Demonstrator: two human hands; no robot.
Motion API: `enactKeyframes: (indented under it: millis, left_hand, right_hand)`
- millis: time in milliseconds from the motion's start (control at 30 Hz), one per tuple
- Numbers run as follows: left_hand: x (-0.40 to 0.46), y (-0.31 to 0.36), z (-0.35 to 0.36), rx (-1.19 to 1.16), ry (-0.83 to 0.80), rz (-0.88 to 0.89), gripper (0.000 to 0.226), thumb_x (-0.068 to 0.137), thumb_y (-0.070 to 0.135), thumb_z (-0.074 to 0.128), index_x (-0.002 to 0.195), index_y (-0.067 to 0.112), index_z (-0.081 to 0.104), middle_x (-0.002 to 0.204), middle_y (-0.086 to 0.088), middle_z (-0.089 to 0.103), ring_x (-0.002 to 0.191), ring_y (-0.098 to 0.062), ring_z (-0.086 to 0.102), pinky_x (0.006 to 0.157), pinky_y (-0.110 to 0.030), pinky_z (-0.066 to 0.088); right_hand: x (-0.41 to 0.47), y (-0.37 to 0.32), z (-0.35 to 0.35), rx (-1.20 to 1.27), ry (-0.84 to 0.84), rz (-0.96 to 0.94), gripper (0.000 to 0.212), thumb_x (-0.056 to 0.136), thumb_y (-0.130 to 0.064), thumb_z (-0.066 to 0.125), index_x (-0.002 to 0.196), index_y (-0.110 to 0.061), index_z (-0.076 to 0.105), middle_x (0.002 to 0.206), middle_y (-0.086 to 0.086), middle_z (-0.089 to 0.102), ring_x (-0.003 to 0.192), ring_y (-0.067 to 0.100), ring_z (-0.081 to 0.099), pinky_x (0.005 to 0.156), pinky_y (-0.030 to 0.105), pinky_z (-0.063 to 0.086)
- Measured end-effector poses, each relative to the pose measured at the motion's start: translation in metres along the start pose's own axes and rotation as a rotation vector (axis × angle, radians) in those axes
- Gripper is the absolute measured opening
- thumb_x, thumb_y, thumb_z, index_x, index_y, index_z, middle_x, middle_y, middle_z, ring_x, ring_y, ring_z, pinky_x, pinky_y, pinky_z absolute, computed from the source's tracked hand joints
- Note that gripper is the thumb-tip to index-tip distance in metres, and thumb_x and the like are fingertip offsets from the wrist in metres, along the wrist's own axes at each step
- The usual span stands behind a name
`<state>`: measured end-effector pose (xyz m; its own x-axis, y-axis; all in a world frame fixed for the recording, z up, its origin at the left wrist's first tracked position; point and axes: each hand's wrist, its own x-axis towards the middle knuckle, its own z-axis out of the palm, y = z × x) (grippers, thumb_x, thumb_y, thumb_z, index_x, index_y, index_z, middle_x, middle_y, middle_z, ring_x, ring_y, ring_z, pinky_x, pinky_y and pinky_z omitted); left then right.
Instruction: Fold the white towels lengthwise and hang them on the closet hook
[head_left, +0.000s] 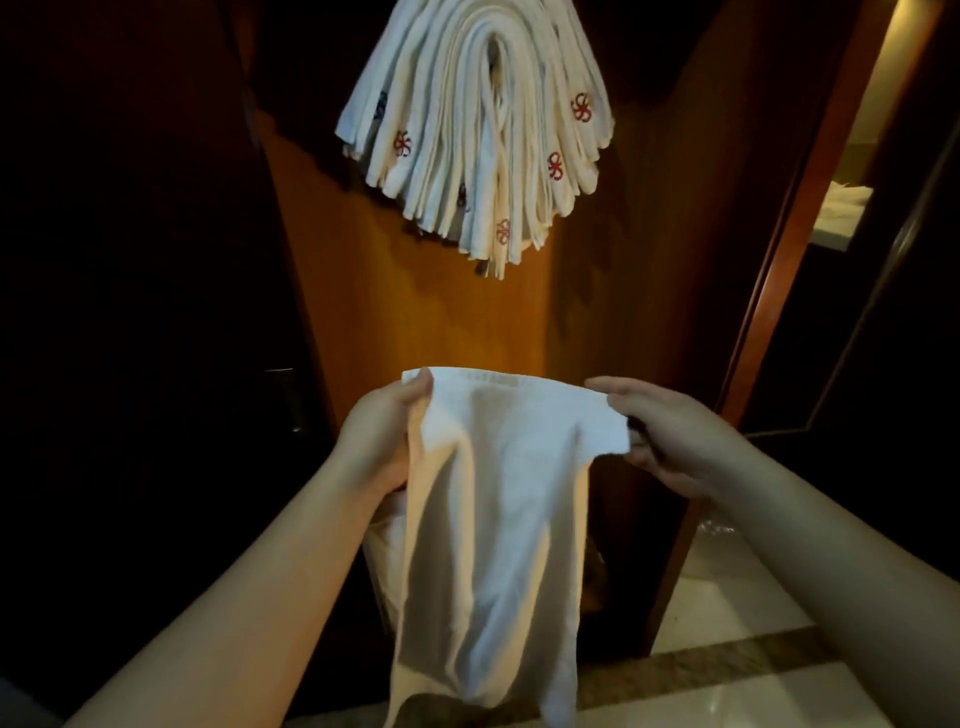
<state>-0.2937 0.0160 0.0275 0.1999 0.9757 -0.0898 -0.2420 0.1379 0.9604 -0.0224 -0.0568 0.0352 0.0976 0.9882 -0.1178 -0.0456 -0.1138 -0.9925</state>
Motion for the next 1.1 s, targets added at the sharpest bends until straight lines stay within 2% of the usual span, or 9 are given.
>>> enactKeyframes:
  millis: [100,200,267,367,533,733,833,933,1100]
  left_hand:
    - [-0.020,-0.007,0.016,0.056,-0.003,0.060,0.042,0.101,0.042,0.051,0.118,0.008,0.068,0.111,-0.016,0.073,0.100,-0.037,0.071,0.091,-0.054,0.055]
    - [-0.035,-0.009,0.027,0.088,-0.003,0.031,0.053,0.083,0.059,0.062,0.121,0.022,0.069,0.112,-0.010,0.073,0.101,-0.036,0.071,0.092,-0.057,0.055]
    - [-0.041,-0.010,0.029,0.116,-0.036,0.061,0.050,0.081,0.060,0.063,0.117,0.026,0.072,0.114,-0.011,0.073,0.106,-0.036,0.069,0.096,-0.059,0.052]
    - [-0.048,-0.013,0.030,0.075,-0.112,0.096,0.044,0.090,0.053,0.059,0.116,0.021,0.073,0.116,-0.015,0.072,0.110,-0.036,0.067,0.096,-0.052,0.052]
    - [-0.059,-0.014,0.040,0.112,-0.161,0.118,0.045,0.092,0.058,0.053,0.113,0.026,0.075,0.109,-0.004,0.074,0.101,-0.021,0.072,0.078,-0.028,0.056]
    - [-0.060,-0.010,0.053,0.023,-0.136,0.155,0.042,0.101,0.044,0.045,0.111,0.018,0.076,0.106,-0.006,0.075,0.099,-0.017,0.072,0.074,-0.023,0.056]
    - [-0.058,-0.005,0.056,-0.043,-0.150,0.165,0.047,0.102,0.040,0.044,0.120,0.006,0.070,0.114,-0.015,0.071,0.106,-0.024,0.070,0.079,-0.025,0.056]
    - [-0.055,0.001,0.057,-0.101,-0.175,0.160,0.051,0.099,0.042,0.047,0.122,0.001,0.068,0.107,-0.015,0.073,0.098,-0.023,0.073,0.074,-0.025,0.057]
    - [-0.054,0.010,0.058,-0.051,-0.243,0.200,0.051,0.099,0.051,0.042,0.111,0.014,0.076,0.108,-0.011,0.074,0.100,-0.022,0.072,0.078,-0.024,0.057]
  right_hand:
    - [-0.015,-0.001,0.036,-0.009,-0.085,-0.089,0.033,0.100,-0.009,0.051,0.100,-0.025,0.080,0.084,-0.003,0.074,0.056,0.009,0.065,0.045,0.017,0.045]
    - [-0.024,-0.007,0.057,-0.375,-0.113,-0.270,0.035,0.097,-0.010,0.057,0.101,-0.040,0.076,0.109,-0.019,0.063,0.081,-0.004,0.067,0.060,0.014,0.052]
    - [-0.029,-0.007,0.068,-0.695,-0.028,-0.437,0.032,0.096,-0.019,0.061,0.104,-0.050,0.062,0.104,-0.038,0.053,0.089,-0.021,0.057,0.068,0.001,0.046]
    - [-0.034,-0.004,0.077,-0.767,0.126,-0.587,0.024,0.094,-0.024,0.067,0.101,-0.045,0.060,0.094,-0.040,0.052,0.092,-0.029,0.047,0.072,-0.007,0.035]
    - [-0.036,-0.006,0.084,-0.716,0.142,-0.613,0.005,0.096,-0.036,0.063,0.093,-0.040,0.063,0.088,-0.025,0.058,0.095,-0.011,0.052,0.068,0.007,0.036]
    - [-0.035,-0.019,0.083,-0.721,0.153,-0.614,0.012,0.094,-0.045,0.061,0.085,-0.036,0.063,0.082,-0.017,0.062,0.088,-0.008,0.054,0.064,0.018,0.037]
    - [-0.034,-0.026,0.081,-0.793,0.154,-0.615,0.015,0.093,-0.048,0.062,0.087,-0.034,0.065,0.080,-0.018,0.062,0.087,-0.009,0.054,0.062,0.018,0.036]
    - [-0.031,-0.035,0.080,-0.843,0.151,-0.600,0.017,0.092,-0.051,0.063,0.085,-0.035,0.064,0.079,-0.024,0.055,0.079,-0.005,0.055,0.061,0.017,0.034]
    - [-0.026,-0.042,0.082,-0.840,0.168,-0.581,0.015,0.091,-0.050,0.064,0.083,-0.038,0.061,0.078,-0.018,0.060,0.074,-0.001,0.056,0.059,0.021,0.035]
